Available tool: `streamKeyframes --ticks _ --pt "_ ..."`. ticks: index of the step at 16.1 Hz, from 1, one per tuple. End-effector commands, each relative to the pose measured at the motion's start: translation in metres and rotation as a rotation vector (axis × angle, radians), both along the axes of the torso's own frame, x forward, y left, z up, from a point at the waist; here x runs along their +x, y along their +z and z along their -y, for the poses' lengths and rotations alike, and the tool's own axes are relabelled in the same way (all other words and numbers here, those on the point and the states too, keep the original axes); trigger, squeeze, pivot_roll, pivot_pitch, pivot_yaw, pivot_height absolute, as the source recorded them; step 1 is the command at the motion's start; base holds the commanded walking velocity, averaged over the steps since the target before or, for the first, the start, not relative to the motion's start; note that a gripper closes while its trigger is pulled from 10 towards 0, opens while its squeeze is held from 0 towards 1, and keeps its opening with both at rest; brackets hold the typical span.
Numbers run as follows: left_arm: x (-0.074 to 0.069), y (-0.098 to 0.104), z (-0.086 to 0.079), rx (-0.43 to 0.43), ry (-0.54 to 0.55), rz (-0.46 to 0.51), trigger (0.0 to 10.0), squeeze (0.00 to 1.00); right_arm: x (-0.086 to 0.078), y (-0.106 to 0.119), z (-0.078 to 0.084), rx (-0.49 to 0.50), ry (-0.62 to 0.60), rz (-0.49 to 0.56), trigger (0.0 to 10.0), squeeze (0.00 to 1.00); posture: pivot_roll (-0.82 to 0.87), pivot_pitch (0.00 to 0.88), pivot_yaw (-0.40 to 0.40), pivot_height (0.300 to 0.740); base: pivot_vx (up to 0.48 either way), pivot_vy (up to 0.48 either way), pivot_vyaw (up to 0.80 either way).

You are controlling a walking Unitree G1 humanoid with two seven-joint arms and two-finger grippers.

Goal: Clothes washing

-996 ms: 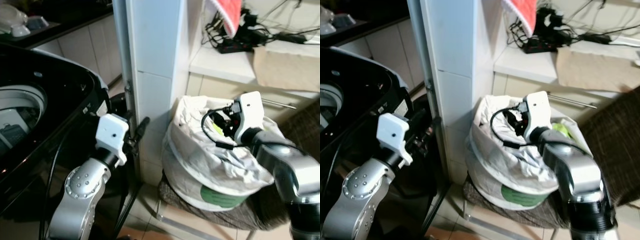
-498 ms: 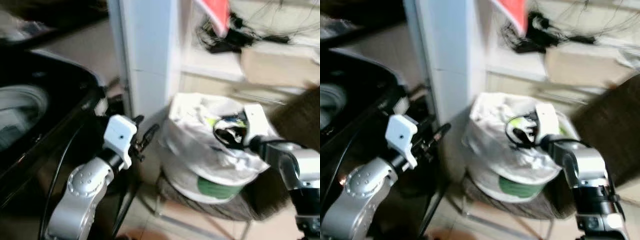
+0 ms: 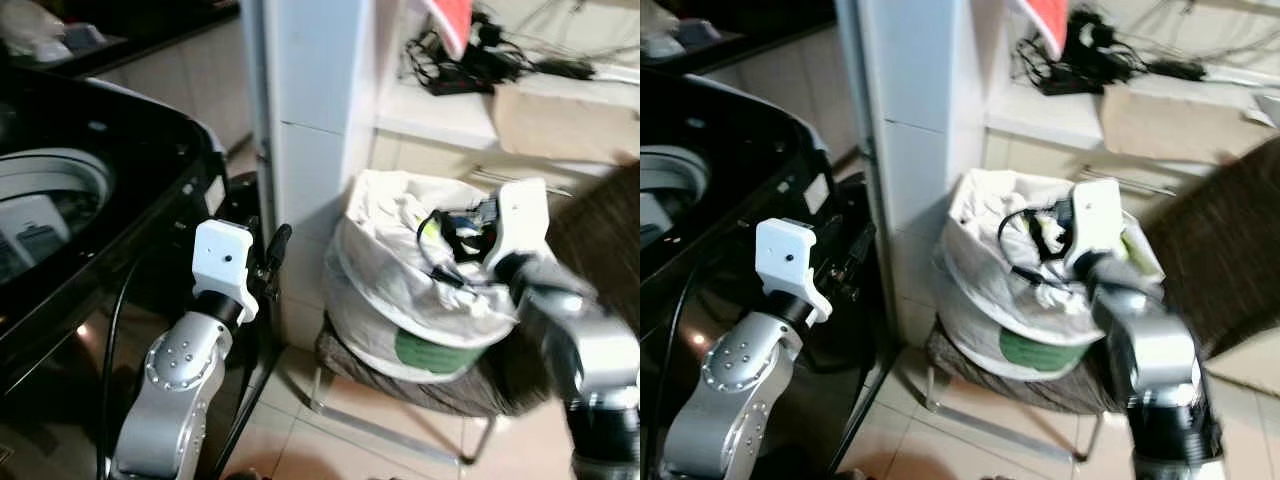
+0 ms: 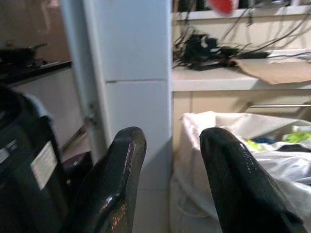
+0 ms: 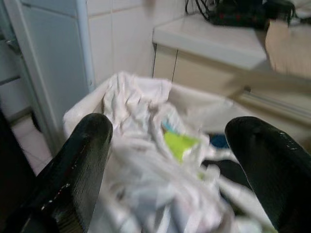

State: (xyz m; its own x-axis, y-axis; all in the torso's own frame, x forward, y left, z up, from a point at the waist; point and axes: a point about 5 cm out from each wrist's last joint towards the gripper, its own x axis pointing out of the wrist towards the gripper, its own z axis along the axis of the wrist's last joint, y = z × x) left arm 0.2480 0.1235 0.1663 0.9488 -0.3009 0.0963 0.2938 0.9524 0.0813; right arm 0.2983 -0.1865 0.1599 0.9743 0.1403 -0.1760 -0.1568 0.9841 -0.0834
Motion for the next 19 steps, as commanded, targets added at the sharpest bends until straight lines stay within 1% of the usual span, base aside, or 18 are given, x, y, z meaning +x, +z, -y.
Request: streamKeyframes --ticks 1,2,4,9,13,16,17,18,19 --pt "0.002 0.003 0.003 0.004 -0.011 0.021 10.0 0.0 -0.003 0.008 0.0 0.008 0.011 0.039 10.0 0.0 -0.02 0.038 0.002 0.74 0.0 0.0 0.0" --pt "0.003 0.002 0.004 0.004 -0.006 0.017 10.0 0.0 -0.004 0.006 -0.002 0.014 0.022 0.038 10.0 0.0 -0.02 0.039 0.004 0.74 0.281 0.0 0.0" --pt "0.004 0.002 0.005 0.009 -0.012 0.018 10.0 0.0 -0.005 0.006 -0.004 0.015 0.031 0.047 10.0 0.0 -0.03 0.041 0.008 0.74 0.296 0.0 -0.8" --pt "0.004 0.002 0.002 0.016 0.01 0.014 10.0 0.0 -0.006 0.006 -0.007 -0.002 0.052 0.057 10.0 0.0 -0.02 0.042 -0.004 0.74 0.321 0.0 0.0" --pt "0.003 0.001 0.002 0.011 0.021 0.012 10.0 0.0 -0.005 0.008 -0.004 -0.013 0.052 0.065 10.0 0.0 -0.02 0.043 -0.004 0.74 0.327 0.0 0.0" --pt "0.004 0.0 -0.001 0.016 0.043 0.007 10.0 0.0 -0.006 0.009 -0.006 -0.036 0.102 0.06 10.0 0.0 -0.02 0.042 -0.005 0.74 0.328 0.0 0.0" --pt "0.004 -0.002 -0.005 0.019 0.069 0.0 10.0 0.0 -0.007 0.007 -0.01 -0.064 0.145 0.046 10.0 0.0 -0.02 0.04 -0.006 0.74 0.0 0.0 0.8" --pt "0.004 -0.003 -0.007 0.02 0.076 -0.004 10.0 0.0 -0.007 0.007 -0.011 -0.071 0.164 0.042 10.0 0.0 -0.02 0.04 -0.006 0.74 0.0 0.0 0.8" --pt "0.003 -0.004 -0.01 0.024 0.078 -0.006 10.0 0.0 -0.008 0.005 -0.013 -0.038 0.166 0.033 10.0 0.0 -0.01 0.039 -0.01 0.74 0.0 0.0 0.51"
